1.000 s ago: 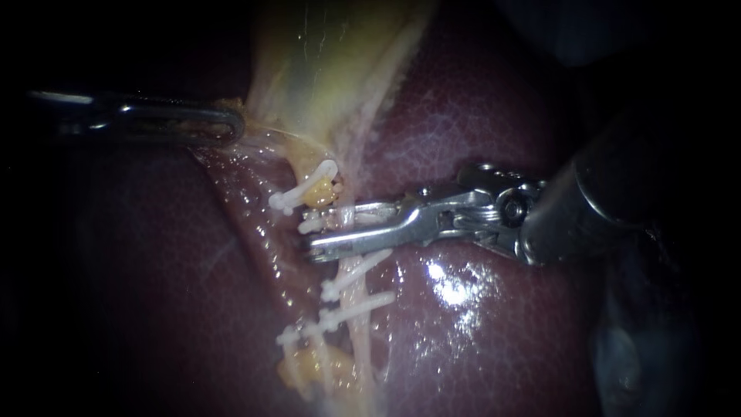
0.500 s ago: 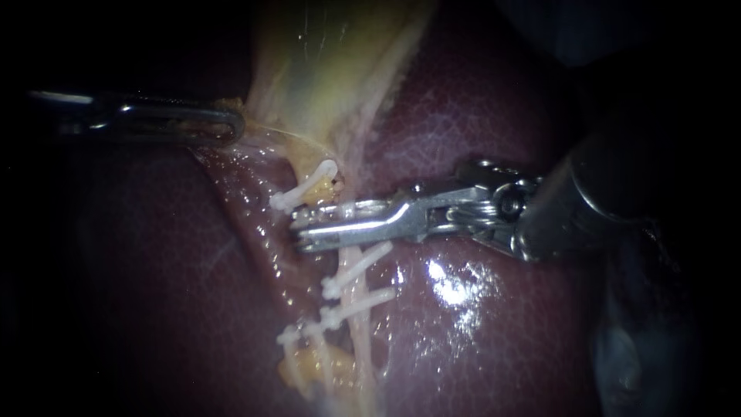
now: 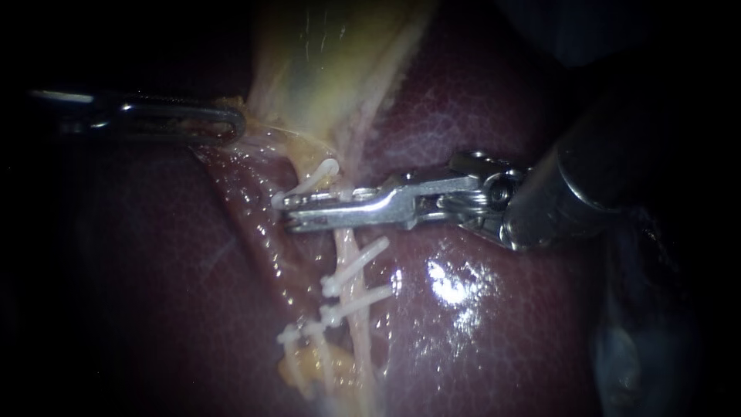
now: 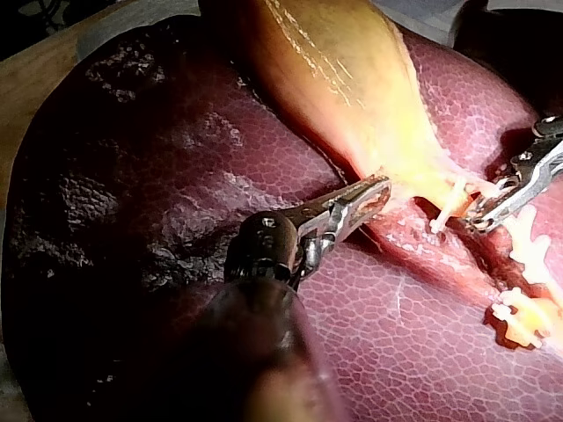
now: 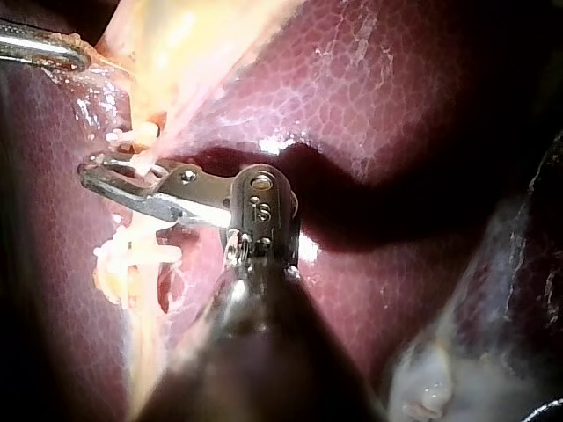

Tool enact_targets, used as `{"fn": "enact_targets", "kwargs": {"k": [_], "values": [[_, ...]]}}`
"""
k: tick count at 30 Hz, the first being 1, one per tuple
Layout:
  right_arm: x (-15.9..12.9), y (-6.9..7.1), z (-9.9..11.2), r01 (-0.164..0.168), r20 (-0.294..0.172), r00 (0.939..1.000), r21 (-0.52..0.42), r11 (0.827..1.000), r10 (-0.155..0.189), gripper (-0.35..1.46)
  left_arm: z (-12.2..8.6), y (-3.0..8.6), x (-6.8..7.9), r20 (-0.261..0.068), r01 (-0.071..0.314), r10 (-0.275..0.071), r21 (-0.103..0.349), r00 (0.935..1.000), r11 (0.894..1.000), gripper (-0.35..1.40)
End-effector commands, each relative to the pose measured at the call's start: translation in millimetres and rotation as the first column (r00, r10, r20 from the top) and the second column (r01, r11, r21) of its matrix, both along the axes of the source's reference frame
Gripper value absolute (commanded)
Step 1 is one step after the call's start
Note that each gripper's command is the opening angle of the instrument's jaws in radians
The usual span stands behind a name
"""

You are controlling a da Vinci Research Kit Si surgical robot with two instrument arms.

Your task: Clipping third clip right tube

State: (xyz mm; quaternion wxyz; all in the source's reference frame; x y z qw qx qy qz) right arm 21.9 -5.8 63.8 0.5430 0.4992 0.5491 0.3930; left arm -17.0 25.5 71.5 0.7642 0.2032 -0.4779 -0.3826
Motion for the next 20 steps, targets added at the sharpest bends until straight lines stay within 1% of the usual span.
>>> {"fn": "enact_targets", "kwargs": {"k": [1,3,5,10,20], "values": [[-0.1,0.1,-0.1,-0.001,0.001,1.0,0.0,1.0,0.001,-0.35,0.0,0.0,0.0,0.0,0.0,0.0,0.0,1.0,1.0,-0.35],[-0.1,0.1,-0.1,-0.001,0.001,1.0,0.0,1.0,0.001,-0.35,0.0,0.0,0.0,0.0,0.0,0.0,0.0,1.0,1.0,-0.35],[-0.1,0.0,-0.2,0.008,-0.004,1.0,-0.001,1.0,-0.008,-0.35,0.0,0.0,0.0,0.0,0.0,0.0,0.0,1.0,1.0,-0.35],[-0.1,-0.1,-0.4,0.019,-0.011,0.9998,-0.003,1.0,-0.019,-0.35,0.0,0.0,0.0,0.0,0.0,0.0,0.0,1.0,1.0,-0.35],[0.0,-0.1,-0.4,0.019,-0.011,0.9997,-0.003,1.0,-0.019,-0.35,0.0,0.0,0.0,0.0,0.0,0.0,0.0,1.0,1.0,-0.35]]}}
